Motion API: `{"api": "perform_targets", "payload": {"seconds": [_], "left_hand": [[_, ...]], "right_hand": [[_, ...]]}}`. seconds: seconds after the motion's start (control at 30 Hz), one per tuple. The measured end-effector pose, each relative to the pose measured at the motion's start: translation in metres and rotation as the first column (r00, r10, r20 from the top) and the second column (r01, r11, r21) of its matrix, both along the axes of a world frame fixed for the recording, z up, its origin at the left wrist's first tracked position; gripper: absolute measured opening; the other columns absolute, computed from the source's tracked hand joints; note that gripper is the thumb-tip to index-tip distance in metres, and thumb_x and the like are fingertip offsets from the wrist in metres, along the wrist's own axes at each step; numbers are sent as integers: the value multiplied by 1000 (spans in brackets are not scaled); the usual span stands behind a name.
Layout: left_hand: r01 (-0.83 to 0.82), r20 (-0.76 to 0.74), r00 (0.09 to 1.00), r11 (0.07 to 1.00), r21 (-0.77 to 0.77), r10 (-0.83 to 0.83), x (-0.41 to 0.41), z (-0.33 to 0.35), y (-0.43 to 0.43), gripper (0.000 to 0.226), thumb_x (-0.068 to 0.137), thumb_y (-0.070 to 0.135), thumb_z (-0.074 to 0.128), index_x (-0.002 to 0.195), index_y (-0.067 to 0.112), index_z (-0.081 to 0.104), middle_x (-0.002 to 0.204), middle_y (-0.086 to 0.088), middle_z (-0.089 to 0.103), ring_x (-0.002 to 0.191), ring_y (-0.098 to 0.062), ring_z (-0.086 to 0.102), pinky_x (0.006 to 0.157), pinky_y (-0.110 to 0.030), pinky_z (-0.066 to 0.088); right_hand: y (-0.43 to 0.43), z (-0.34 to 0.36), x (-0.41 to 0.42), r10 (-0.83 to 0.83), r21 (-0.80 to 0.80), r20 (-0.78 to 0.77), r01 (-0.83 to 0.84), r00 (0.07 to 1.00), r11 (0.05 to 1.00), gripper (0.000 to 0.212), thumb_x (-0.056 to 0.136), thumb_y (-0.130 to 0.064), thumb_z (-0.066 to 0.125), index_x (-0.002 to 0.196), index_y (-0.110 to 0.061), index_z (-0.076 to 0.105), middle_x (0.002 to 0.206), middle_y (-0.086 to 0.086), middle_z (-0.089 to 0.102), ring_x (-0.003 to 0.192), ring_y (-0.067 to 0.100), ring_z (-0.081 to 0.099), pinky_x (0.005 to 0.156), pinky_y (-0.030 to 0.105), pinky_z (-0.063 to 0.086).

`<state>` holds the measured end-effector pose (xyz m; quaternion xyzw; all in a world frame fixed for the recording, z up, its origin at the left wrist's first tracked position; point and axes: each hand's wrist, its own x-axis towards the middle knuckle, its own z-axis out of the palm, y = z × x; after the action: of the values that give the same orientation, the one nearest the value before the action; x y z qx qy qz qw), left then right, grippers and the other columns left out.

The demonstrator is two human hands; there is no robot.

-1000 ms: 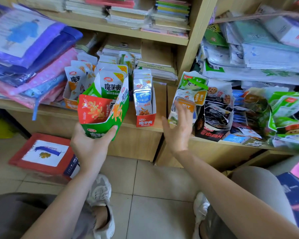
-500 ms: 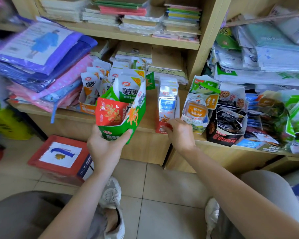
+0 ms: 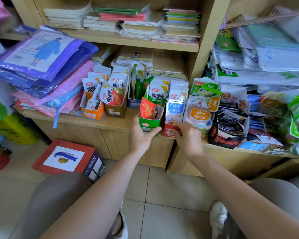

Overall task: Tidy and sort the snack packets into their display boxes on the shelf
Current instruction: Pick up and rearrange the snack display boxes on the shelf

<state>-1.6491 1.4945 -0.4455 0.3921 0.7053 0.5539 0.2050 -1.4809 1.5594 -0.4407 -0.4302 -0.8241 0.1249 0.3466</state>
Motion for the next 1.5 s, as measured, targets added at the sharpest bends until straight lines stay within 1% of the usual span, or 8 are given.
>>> {"api": "perform_targets", "payload": {"seconds": [0.3,0.43,0.53,0.67,0.77,1.17,1.37,1.5], "left_hand": [[129,-278,941,963,-235,-194,-33,-11,23,44,85,15,72,124,22,54,112,4,70,97,-16,67,82,-42,58],[-26,-578,811,981,-191,-91,-60,6,30,55,86,-4,61,138,16,56,131,-4,65,115,-24,65,90,-39,57],[-43,-709,666,937,-347,-232,-76,18,48,72,85,-6,66,150,13,42,153,-6,45,126,-28,58,87,-37,56],[-16,-674,599,835,-550,-433,-88,23,69,93,84,-4,69,160,12,18,166,-8,15,110,-32,65,75,-35,58],[-7,-677,592,837,-547,-437,-92,24,74,88,85,-4,68,158,9,23,159,-12,22,98,-33,66,73,-33,55],[103,-664,616,879,-466,-424,-99,10,3,76,85,-10,61,153,15,38,154,0,33,117,-27,59,90,-41,55],[139,-642,691,932,-335,-334,-111,8,-23,70,86,6,71,150,20,45,148,-1,38,134,-21,42,110,-33,41],[7,-629,724,915,-404,-284,-120,15,-14,86,81,8,76,148,43,35,162,-2,11,145,-33,27,96,-39,48]], "right_hand": [[1,-3,-1,115,-58,46,-112,992,992,47,91,-13,69,135,-17,55,129,0,55,97,24,66,84,41,56],[-4,-4,-4,184,-23,240,-184,953,983,76,90,-20,69,153,-33,29,133,0,46,103,27,61,77,44,57],[-3,-3,-6,194,-27,353,-198,915,980,82,89,-25,69,156,-34,22,129,2,48,113,26,52,82,45,57],[3,0,-5,191,-39,421,-193,887,981,83,90,-29,68,156,-35,18,133,1,43,118,24,49,79,41,57],[7,-1,-6,202,-58,412,-195,889,979,81,89,-28,69,155,-34,23,131,1,44,116,22,49,79,39,57],[6,-1,-16,249,-61,333,-242,909,968,80,81,-27,76,150,-28,37,121,1,48,113,24,47,90,37,48],[9,-3,-22,293,-85,294,-280,910,956,84,80,-30,79,151,-29,36,126,0,46,117,23,45,99,38,46],[13,-6,-26,315,-66,277,-308,908,949,86,78,-26,81,151,-30,36,128,0,46,117,22,44,100,37,46]]}}
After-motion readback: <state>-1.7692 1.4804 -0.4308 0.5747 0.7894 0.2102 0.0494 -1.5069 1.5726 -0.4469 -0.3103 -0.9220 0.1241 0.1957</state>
